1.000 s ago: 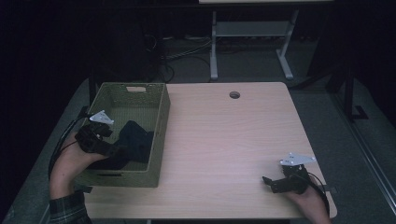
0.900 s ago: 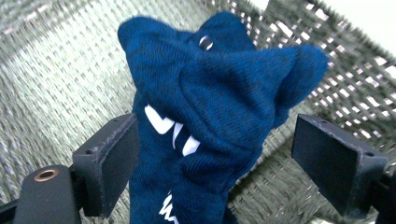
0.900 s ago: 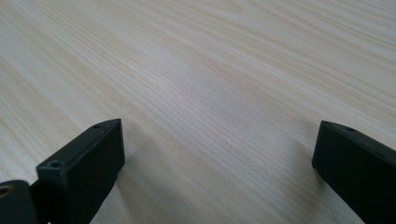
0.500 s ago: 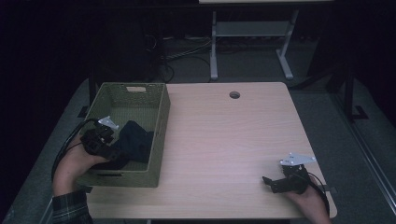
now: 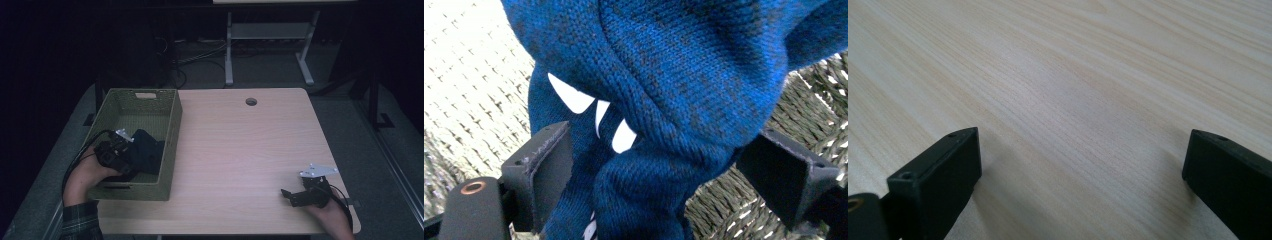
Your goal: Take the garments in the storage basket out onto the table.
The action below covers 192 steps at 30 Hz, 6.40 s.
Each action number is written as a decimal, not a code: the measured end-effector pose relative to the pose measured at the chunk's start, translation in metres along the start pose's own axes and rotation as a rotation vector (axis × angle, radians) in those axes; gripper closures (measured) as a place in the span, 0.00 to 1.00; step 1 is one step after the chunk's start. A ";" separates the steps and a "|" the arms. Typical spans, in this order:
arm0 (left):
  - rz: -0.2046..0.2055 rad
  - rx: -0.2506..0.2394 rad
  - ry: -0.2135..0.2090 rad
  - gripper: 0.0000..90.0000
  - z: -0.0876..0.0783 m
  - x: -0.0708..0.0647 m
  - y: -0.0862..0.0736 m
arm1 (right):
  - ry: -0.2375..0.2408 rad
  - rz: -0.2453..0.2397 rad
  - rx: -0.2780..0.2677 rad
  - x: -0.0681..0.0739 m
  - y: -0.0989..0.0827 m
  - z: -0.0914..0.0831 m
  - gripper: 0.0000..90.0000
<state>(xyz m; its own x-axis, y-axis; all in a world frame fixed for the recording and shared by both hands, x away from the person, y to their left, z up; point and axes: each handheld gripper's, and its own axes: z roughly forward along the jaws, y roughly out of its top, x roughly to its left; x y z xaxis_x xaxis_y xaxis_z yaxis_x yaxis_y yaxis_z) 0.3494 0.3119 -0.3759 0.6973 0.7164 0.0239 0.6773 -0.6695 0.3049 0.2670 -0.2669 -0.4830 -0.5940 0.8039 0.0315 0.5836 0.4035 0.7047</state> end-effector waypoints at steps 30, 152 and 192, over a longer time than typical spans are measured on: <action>-0.063 -0.026 -0.053 0.81 -0.007 0.010 -0.001 | 0.000 -0.001 0.000 0.000 0.000 0.000 0.02; 0.285 -0.250 -0.268 0.84 -0.085 -0.169 0.231 | -0.001 0.005 0.001 0.000 0.000 -0.001 0.02; 0.210 -0.186 -0.465 0.83 0.082 -0.191 0.242 | 0.001 0.007 0.002 0.000 0.000 0.000 0.02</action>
<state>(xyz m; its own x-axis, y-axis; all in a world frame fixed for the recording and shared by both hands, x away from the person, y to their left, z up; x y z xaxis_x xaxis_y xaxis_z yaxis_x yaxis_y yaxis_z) 0.3987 -0.0030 -0.3850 0.8721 0.3800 -0.3083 0.4885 -0.7126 0.5036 0.2665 -0.2667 -0.4827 -0.5908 0.8059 0.0371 0.5885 0.3990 0.7032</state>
